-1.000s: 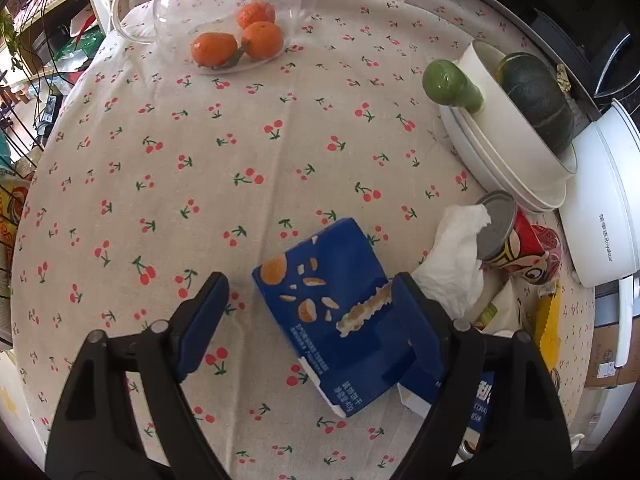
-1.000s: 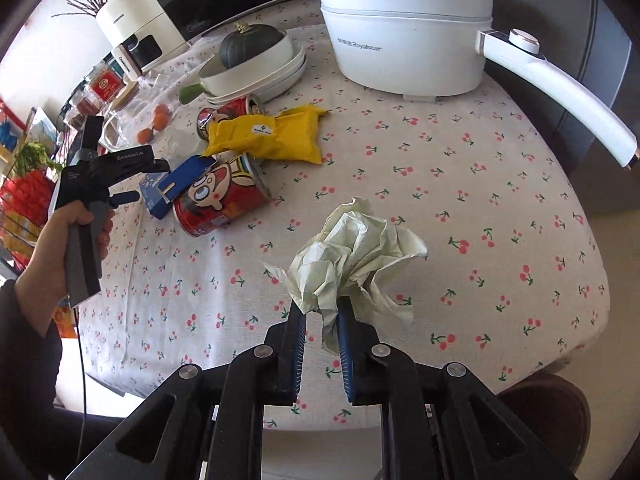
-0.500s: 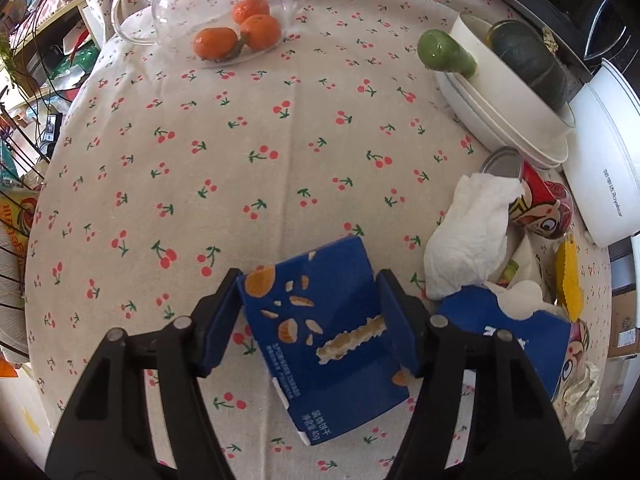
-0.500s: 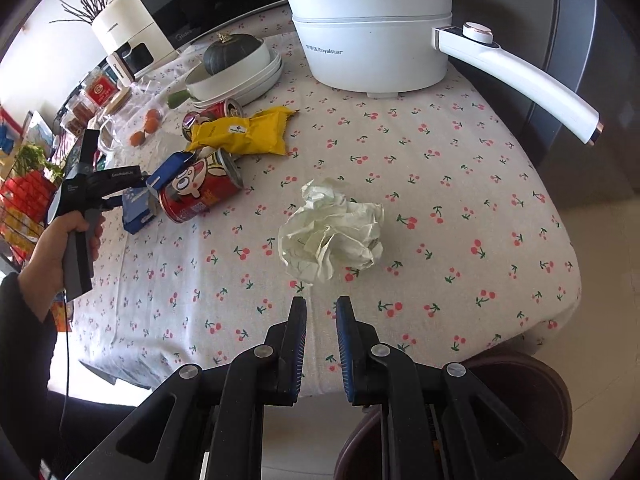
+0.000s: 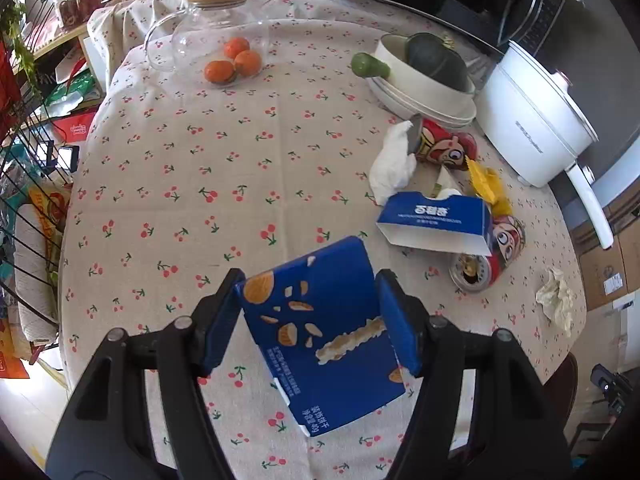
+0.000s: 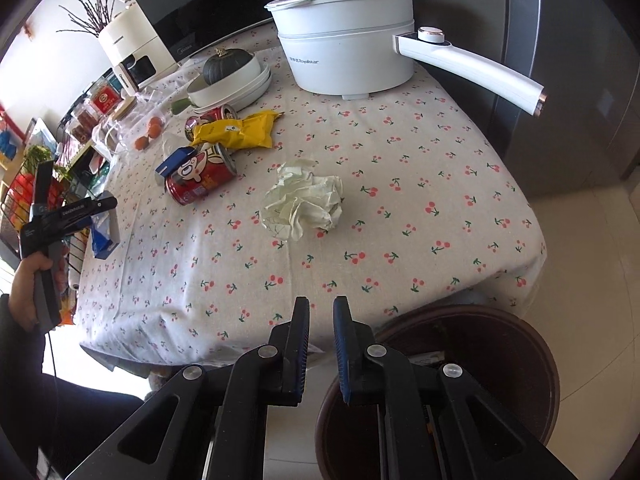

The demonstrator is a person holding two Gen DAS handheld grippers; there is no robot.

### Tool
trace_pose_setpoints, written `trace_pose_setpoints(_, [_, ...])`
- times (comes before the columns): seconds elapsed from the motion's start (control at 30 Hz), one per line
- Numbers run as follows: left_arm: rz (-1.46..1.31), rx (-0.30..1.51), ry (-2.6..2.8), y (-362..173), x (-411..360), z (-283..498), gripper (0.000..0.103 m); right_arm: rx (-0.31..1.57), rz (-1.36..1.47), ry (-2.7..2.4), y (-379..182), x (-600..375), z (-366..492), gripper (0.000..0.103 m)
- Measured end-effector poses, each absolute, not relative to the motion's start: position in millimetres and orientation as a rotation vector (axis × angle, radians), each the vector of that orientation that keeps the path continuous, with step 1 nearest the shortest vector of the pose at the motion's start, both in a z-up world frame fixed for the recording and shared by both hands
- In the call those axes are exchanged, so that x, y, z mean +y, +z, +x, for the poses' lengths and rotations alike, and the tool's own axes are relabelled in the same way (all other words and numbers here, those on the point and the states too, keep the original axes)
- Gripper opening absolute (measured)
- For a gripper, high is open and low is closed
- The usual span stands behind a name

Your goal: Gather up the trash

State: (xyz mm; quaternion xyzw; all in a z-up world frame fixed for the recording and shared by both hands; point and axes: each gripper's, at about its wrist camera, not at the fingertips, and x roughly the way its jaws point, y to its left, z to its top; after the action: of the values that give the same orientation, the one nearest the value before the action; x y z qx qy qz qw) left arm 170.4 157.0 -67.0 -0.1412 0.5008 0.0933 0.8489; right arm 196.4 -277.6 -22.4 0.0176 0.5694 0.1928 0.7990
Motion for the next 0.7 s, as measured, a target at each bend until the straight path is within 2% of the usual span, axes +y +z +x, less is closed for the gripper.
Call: trace_pose_setpoints(0.7, [-0.069, 1.031, -0.259, -56, -19, 95, 0.068, 1.301, 0.053, 0.264, -52, -365, 124, 0.013])
